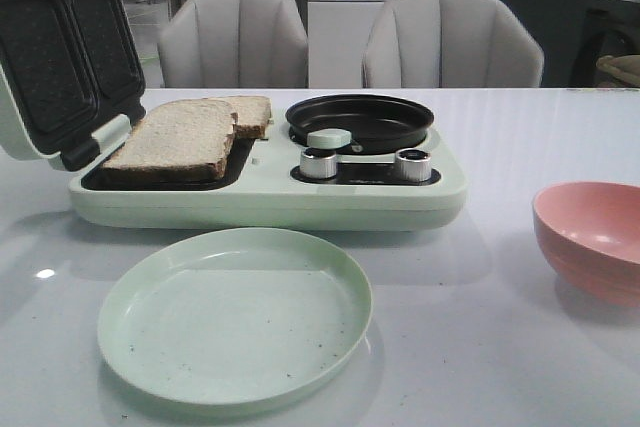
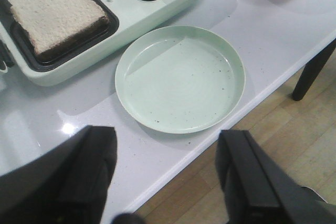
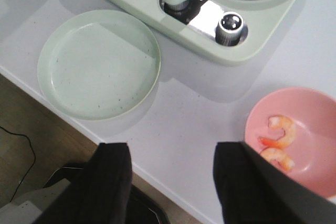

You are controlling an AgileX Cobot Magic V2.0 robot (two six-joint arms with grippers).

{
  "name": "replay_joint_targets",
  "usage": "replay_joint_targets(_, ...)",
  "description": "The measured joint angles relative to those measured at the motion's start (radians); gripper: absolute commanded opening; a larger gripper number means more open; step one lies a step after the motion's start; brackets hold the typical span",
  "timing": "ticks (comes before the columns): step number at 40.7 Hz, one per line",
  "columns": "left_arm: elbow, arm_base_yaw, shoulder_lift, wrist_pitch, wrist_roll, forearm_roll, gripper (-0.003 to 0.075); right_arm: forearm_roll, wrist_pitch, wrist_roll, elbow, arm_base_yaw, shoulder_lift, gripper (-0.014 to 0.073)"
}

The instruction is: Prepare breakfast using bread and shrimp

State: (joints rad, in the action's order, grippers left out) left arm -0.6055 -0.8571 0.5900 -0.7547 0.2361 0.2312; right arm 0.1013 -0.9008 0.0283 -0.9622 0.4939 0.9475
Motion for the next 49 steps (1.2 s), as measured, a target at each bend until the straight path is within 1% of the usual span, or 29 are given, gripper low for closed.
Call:
replay_joint_targets(10, 0.000, 0.000, 0.000, 0.000, 0.000, 0.000, 0.0456, 0.000, 0.002, -0.006, 0.185, 0.000, -0.249, 0.0458)
replay_joint_targets(17, 0.000, 0.000, 0.000, 0.000, 0.000, 0.000, 0.0456, 0.000, -0.001, -0.008, 0.276, 0.000, -0.412, 0.0458)
replay_joint_targets(25, 0.000, 0.000, 0.000, 0.000, 0.000, 0.000, 0.0456, -0.003, -0.006, -0.010, 0.341, 0.000, -0.529, 0.0458)
replay_joint_targets(36, 0.000, 0.000, 0.000, 0.002, 0.000, 0.000, 0.0456, -0.003, -0.007, -0.010, 0.347, 0.000, -0.561, 0.0458)
replay_joint_targets(43, 0.006, 0.000, 0.000, 0.028, 0.000, 0.000, 0.0454, -0.003, -0.007, -0.010, 0.347, 0.000, -0.561, 0.0458)
replay_joint_targets(45, 0.009, 0.000, 0.002, 0.028, 0.000, 0.000, 0.0446, -0.003, -0.008, -0.010, 0.347, 0.000, -0.561, 0.0458)
replay_joint_targets(49, -0.010, 0.000, 0.034, 0.010, 0.000, -0.002, 0.0397, -0.004, -0.009, -0.010, 0.347, 0.000, -0.561, 0.0458)
